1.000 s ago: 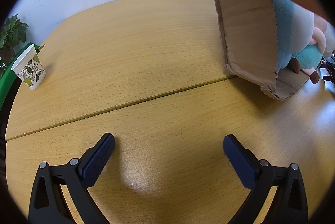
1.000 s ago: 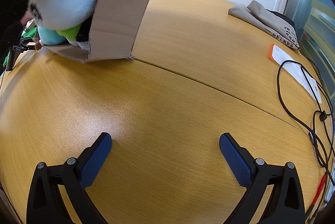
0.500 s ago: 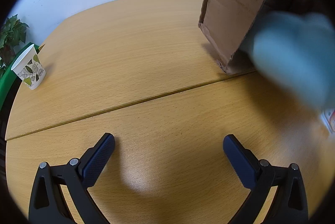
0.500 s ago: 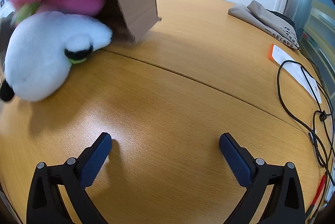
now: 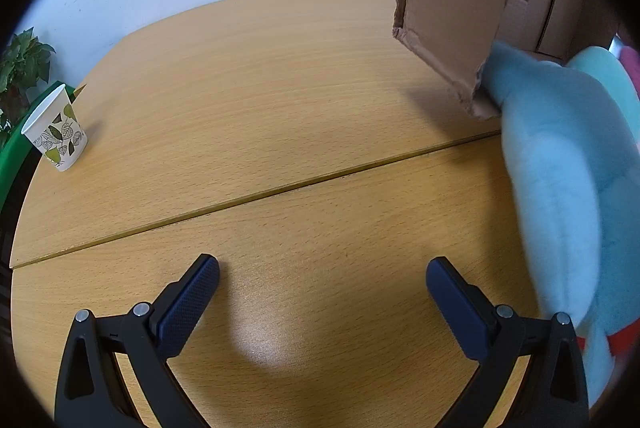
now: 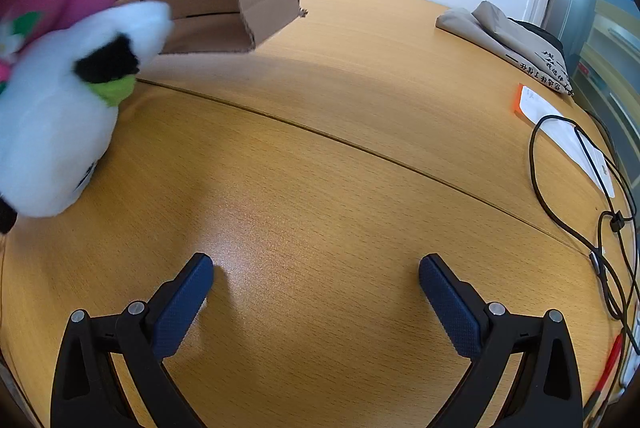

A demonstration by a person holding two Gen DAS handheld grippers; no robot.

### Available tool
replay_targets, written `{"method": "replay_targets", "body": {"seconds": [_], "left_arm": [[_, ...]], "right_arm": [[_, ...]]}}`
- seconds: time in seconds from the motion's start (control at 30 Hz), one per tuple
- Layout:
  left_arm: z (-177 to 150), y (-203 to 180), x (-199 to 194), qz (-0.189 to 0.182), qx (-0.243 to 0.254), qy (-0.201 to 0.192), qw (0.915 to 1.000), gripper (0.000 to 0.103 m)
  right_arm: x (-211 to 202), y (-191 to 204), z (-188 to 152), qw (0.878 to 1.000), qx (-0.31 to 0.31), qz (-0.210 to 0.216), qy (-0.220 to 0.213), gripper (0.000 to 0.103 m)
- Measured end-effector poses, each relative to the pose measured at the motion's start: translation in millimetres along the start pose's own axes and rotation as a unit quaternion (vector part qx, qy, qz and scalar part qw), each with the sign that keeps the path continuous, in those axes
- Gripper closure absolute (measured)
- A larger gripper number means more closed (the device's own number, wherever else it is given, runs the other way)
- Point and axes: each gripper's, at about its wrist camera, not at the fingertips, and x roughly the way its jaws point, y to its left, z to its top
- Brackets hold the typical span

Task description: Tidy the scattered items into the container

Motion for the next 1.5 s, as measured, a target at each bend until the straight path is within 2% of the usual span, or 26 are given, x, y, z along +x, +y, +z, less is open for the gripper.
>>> {"method": "replay_targets", "body": {"seconds": [1.33,1.5], "left_arm": [[-6.2,0.6,-0.1,0.0,0.0,-0.001,1.0,0.0],[-6.5,0.1,-0.2,0.0,0.0,-0.001,1.0,0.0]], "right_arm": [[-0.2,-0.2,-0.1,1.0,0.0,0.0,0.0,0.0],[1.6,2.5,2.5,1.0,0.018,-0.015,0.0,0.0]]}}
